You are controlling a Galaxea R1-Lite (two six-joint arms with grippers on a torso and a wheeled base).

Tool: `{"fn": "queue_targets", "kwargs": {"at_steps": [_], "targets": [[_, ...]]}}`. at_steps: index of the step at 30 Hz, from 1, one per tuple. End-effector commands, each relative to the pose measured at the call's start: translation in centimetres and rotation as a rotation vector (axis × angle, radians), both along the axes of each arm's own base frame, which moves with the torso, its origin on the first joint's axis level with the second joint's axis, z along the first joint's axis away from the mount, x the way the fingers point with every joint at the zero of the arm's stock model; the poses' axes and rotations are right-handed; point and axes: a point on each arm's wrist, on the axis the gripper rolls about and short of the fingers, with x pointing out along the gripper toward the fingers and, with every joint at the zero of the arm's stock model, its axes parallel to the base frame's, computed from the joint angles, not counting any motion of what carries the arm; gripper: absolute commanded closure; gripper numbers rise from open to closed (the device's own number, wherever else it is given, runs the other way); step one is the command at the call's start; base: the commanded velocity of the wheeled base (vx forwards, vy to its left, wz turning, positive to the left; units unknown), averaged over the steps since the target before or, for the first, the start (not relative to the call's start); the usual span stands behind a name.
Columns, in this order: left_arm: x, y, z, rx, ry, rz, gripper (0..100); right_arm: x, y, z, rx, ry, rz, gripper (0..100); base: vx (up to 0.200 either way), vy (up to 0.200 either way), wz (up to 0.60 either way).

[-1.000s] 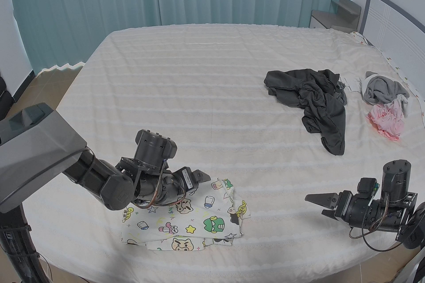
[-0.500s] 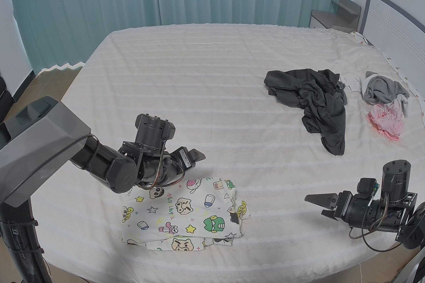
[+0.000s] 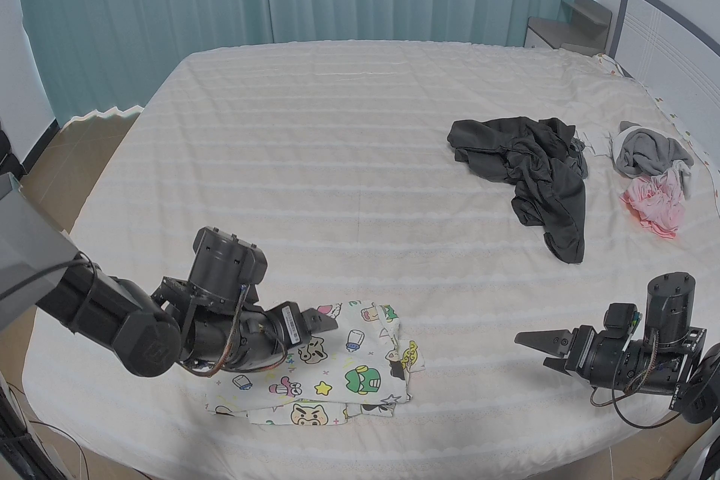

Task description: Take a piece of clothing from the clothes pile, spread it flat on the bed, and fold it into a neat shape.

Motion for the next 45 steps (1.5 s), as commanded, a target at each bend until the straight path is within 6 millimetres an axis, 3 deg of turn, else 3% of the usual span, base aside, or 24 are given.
{"fn": "queue_targets", "kwargs": {"at_steps": [1, 9, 17, 25, 30, 31, 36, 40, 45], "targets": [[-1.3, -0.3, -1.5, 0.028, 0.049, -0.029, 0, -0.2, 0.1, -0.1, -0.002, 0.003, 0.005, 0, 0.000, 0.000, 0.00], [0.5, -2.0, -5.4, 0.017, 0.006, -0.029, 0, -0.3, 0.0, -0.1, 0.007, -0.015, 0.007, 0, 0.000, 0.000, 0.00], [-2.3, -2.8, -6.4, 0.034, 0.071, -0.076, 0, -0.1, 0.1, -0.3, 0.000, -0.005, 0.006, 0, 0.000, 0.000, 0.00], [-3.8, -1.8, -6.4, 0.048, 0.102, -0.075, 0, -0.1, 0.1, -0.3, 0.000, -0.005, 0.006, 0, 0.000, 0.000, 0.00], [-4.4, -1.5, -4.9, 0.015, 0.073, -0.076, 0, -0.2, 0.1, -0.4, -0.002, 0.001, 0.008, 0, 0.000, 0.000, 0.00], [-4.9, -1.3, -3.5, -0.036, 0.056, -0.070, 0, -0.2, 0.2, -0.7, -0.008, 0.014, 0.017, 0, 0.000, 0.000, 0.00], [-5.7, -1.0, -1.6, -0.080, 0.013, -0.077, 0, -0.3, 0.4, -0.5, -0.004, 0.002, 0.023, 0, 0.000, 0.000, 0.00], [-5.6, 1.0, 0.5, -0.122, -0.052, -0.017, 0, 0.1, 1.2, 0.0, 0.009, -0.038, 0.050, 0, 0.000, 0.000, 0.00], [-4.1, 4.8, 0.2, -0.051, -0.070, 0.077, 0, 2.2, 3.4, 0.2, -0.045, -0.092, 0.133, 0, 0.000, 0.000, 0.00]]}}
